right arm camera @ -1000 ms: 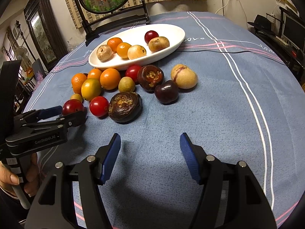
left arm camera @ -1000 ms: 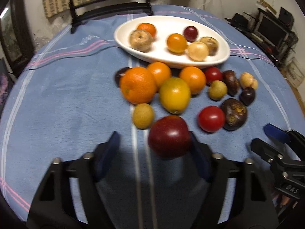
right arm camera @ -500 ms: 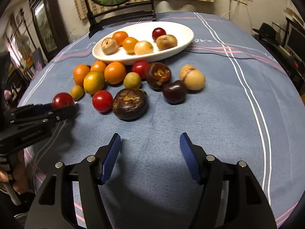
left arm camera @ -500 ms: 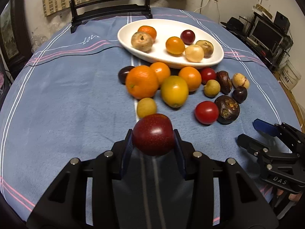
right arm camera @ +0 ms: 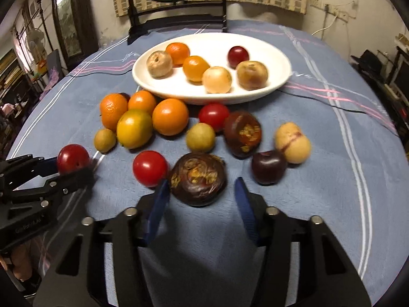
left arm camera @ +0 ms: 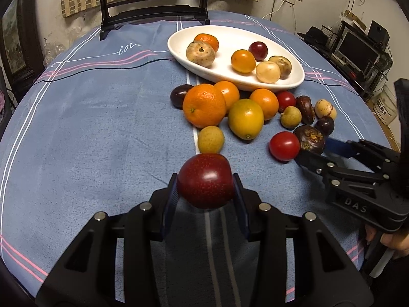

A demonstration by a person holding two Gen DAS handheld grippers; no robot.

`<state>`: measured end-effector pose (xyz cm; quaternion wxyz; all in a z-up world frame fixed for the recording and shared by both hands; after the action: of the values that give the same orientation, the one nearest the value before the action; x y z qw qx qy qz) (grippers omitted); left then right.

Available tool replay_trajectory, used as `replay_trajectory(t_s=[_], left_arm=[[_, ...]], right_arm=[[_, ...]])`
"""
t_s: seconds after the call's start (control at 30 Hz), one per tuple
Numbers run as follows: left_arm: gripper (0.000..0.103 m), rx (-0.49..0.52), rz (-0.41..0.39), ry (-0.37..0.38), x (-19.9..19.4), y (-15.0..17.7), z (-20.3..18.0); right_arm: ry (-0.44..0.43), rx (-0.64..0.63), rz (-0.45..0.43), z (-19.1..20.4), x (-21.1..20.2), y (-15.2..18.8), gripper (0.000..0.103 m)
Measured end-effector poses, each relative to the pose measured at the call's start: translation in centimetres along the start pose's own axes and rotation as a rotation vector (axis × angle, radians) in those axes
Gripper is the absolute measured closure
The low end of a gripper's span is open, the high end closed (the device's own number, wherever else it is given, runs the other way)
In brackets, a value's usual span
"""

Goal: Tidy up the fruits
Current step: 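Grasp the large dark red fruit with the left tool while the right tool grasps a dark brown fruit, then carry both fruits onto the white plate and open both tools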

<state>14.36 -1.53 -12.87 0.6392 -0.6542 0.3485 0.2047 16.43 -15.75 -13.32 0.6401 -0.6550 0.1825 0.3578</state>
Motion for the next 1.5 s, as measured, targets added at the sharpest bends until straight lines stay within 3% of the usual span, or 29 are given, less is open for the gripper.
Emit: replay_trajectory(t_s=[0.27, 0.57, 0.9, 1.27, 1.5], left_arm=[[0.062, 0.004, 0.003, 0.000, -0.1, 0.1, -0.1], [0.062, 0.027, -0.012, -0.006, -0.7, -0.5, -0.5], [0.062, 0.079, -0.045, -0.007, -1.1, -3.4, -1.6], [0.062, 0.095, -0.064, 0.015, 2.5, -11.2, -3.1], [0.061, 0.074, -0.002, 0.001, 7.1, -12.8, -2.6]], right_arm=[[-0.033, 0.049, -0.004, -0.6, -0.3, -0.1, 0.057], [-0.047, 0.092, -0.056, -2.2, -3.7, 0.6, 0.057], [-0.054, 0.150, -0.110, -4.4, -5.2, -0.2, 0.057], [-0.028, 0.107, -0.170, -5.5, -3.8, -6.2, 0.057], [-0.012, 0.058, -0.144, -4.6, -0.3, -9.2, 0.057]])
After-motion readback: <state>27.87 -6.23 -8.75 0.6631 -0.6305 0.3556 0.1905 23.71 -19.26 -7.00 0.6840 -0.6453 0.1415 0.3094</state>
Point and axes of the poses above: each gripper's, at about its wrist camera, not at the fingertips, and x roughly the way its jaws point, z to its left, y to its underside, the point moved 7 cm from there along x, roughly the way its jaws point, and after that the axes turned 9 degrees about -z, right-handed, at the moved point
